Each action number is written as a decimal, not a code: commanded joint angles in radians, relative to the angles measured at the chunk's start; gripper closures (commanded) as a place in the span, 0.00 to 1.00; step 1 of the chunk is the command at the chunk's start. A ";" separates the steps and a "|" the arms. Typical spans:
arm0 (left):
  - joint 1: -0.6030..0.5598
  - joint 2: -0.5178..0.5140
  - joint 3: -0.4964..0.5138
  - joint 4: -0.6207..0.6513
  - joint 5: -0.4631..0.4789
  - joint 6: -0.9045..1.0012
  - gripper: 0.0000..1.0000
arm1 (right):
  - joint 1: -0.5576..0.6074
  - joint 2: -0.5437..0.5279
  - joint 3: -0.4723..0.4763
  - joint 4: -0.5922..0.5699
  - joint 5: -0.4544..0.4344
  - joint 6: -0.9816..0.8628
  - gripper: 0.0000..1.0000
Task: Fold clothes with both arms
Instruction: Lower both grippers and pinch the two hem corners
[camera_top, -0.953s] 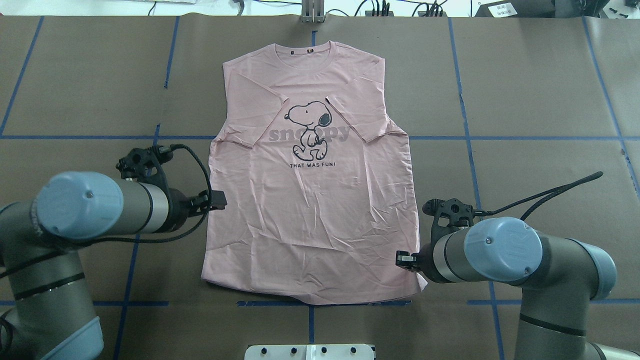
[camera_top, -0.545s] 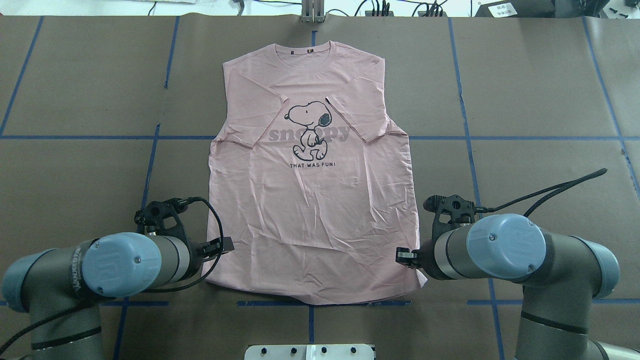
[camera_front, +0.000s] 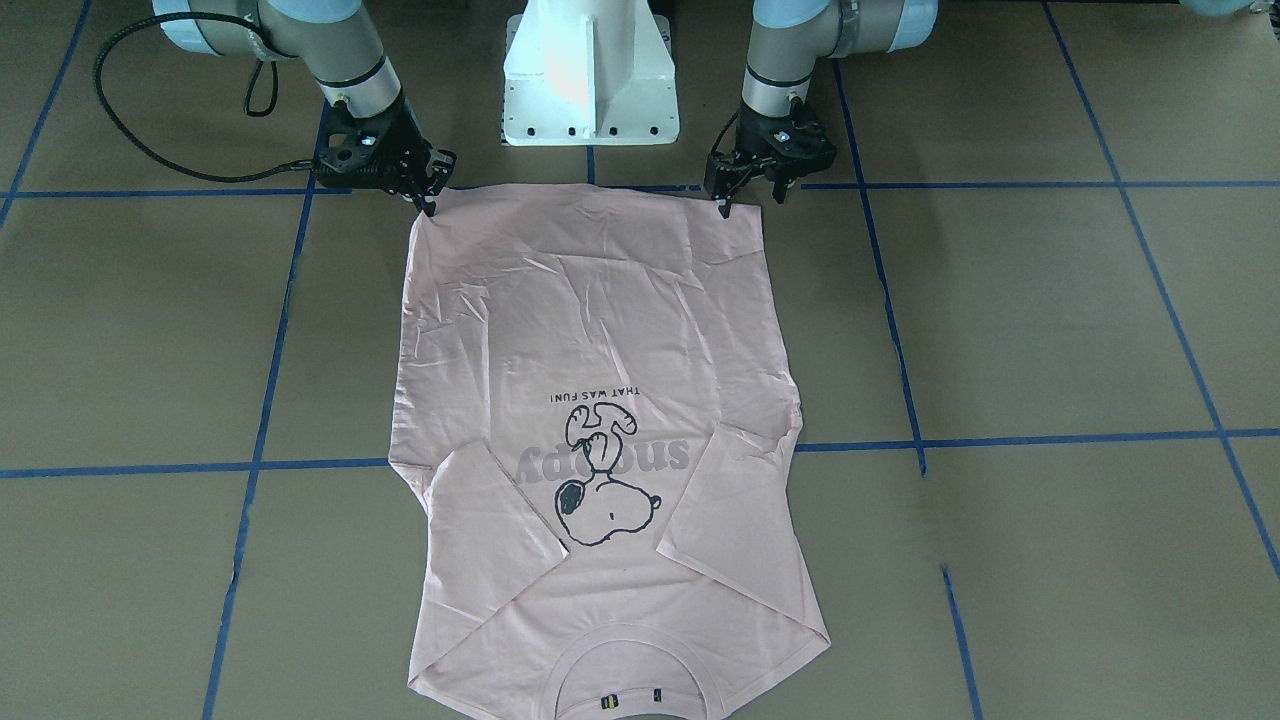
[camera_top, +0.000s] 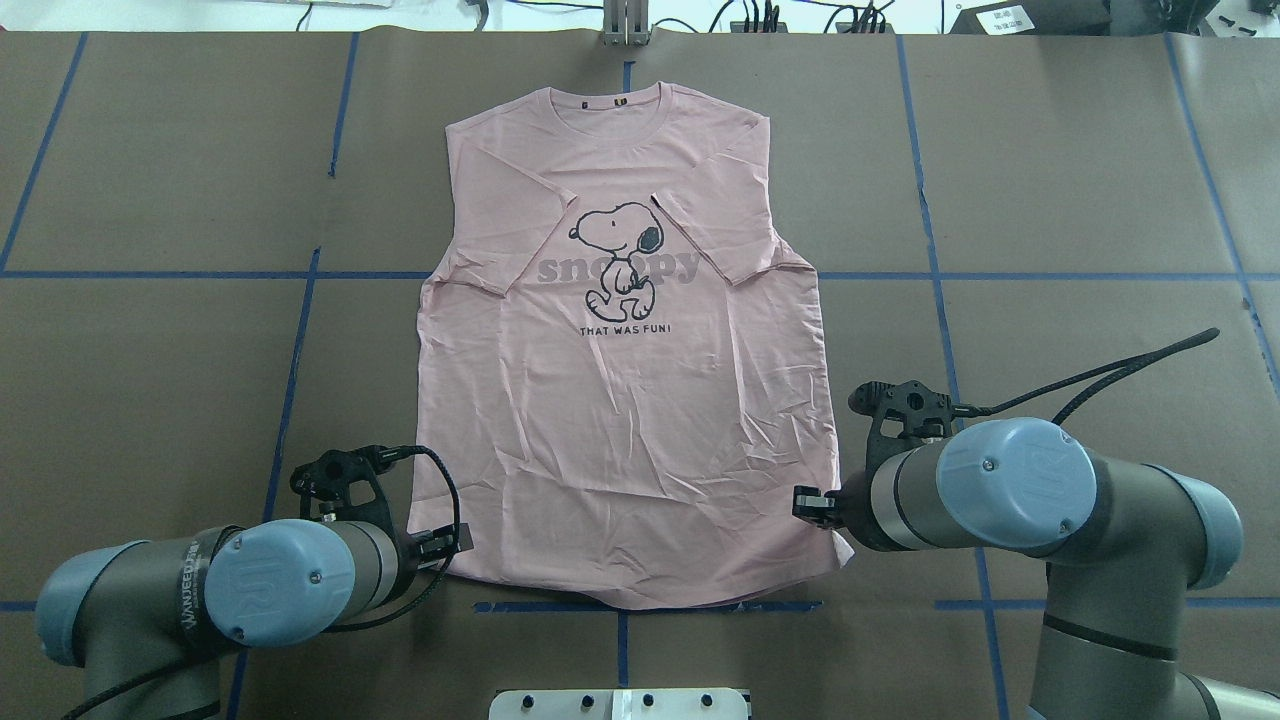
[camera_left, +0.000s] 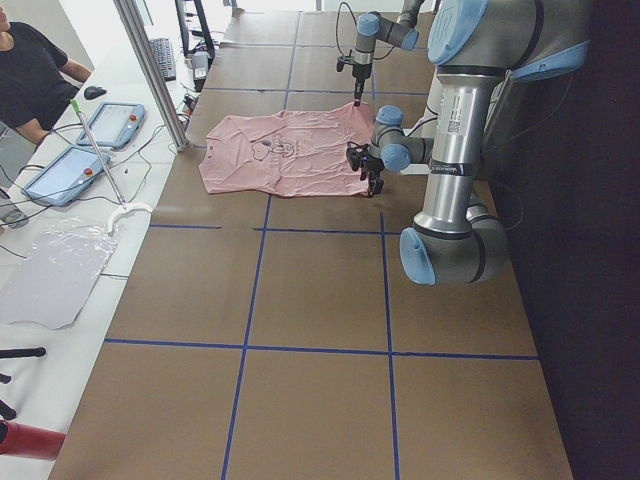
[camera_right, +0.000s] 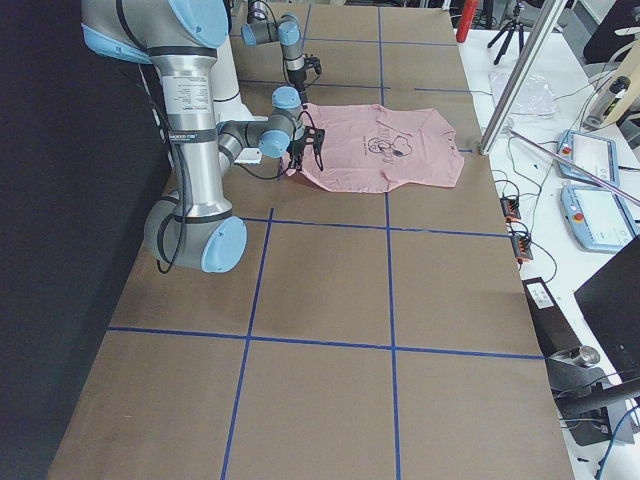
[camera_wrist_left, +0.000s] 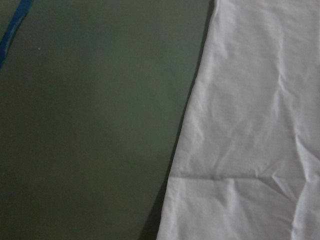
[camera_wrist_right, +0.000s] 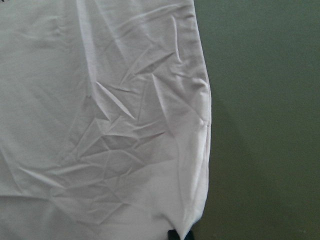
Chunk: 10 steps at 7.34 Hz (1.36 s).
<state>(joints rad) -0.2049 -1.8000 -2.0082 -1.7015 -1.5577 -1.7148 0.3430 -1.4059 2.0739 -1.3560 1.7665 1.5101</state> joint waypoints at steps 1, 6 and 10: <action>0.007 -0.004 0.002 0.002 0.001 0.033 0.11 | 0.004 0.001 0.002 0.000 0.001 -0.002 1.00; 0.004 -0.018 0.025 -0.004 -0.002 0.061 0.17 | 0.004 0.001 0.002 0.000 0.001 -0.002 1.00; 0.004 -0.024 0.020 -0.006 -0.002 0.064 0.75 | 0.004 0.001 0.000 0.000 0.002 -0.002 1.00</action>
<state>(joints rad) -0.2009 -1.8214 -1.9856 -1.7067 -1.5601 -1.6523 0.3467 -1.4051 2.0744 -1.3561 1.7686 1.5079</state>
